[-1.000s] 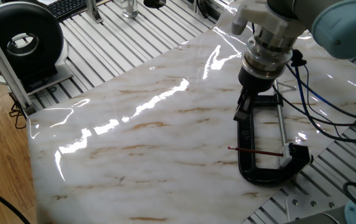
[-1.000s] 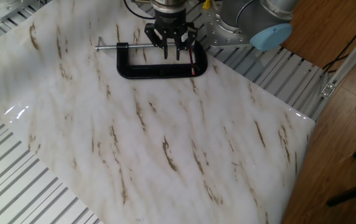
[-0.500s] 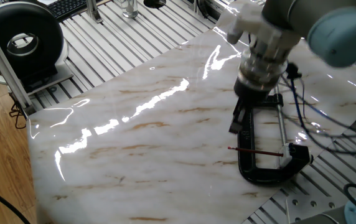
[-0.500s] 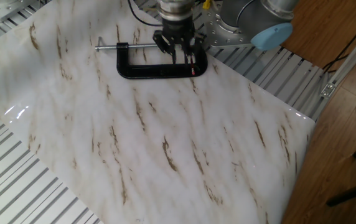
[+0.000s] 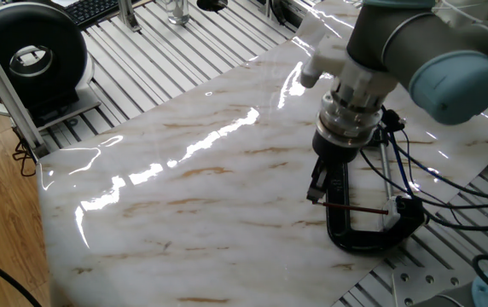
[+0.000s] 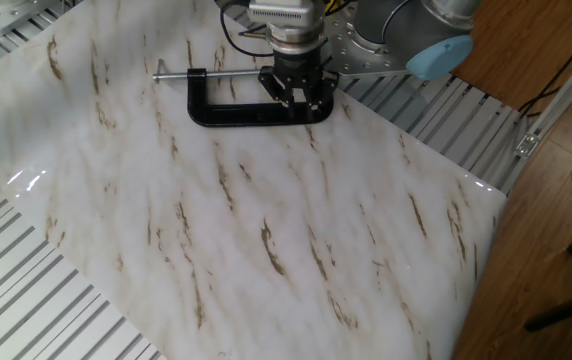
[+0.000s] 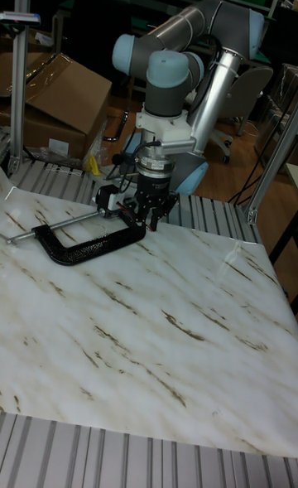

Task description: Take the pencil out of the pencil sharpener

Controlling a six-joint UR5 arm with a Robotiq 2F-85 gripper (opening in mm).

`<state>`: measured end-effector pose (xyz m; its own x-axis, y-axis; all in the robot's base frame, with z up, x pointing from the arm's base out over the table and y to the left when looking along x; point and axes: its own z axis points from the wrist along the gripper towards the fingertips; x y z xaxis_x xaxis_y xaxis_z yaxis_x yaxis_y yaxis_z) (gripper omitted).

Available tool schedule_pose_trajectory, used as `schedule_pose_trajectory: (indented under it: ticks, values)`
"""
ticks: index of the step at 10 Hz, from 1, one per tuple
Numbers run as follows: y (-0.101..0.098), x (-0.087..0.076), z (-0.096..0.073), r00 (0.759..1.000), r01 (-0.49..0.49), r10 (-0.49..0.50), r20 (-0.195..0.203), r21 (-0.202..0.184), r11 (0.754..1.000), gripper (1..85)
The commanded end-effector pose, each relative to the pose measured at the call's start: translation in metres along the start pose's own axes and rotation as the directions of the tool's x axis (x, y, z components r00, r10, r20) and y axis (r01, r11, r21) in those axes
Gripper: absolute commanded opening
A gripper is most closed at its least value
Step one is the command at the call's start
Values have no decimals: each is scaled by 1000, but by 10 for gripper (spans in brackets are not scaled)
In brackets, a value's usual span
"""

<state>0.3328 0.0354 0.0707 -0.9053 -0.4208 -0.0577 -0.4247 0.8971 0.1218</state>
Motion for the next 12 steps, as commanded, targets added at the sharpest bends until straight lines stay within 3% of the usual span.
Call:
schedule_pose_trajectory:
  ticks: [1, 8, 12]
  values:
    - [0, 1, 4, 1000, -13, 13, -7, 5, 1000, 340]
    - [-9, 13, 3, 999, -2, 4, -52, 39, 999, 337]
    - [-6, 19, 3, 997, -18, 21, -76, 32, 999, 323]
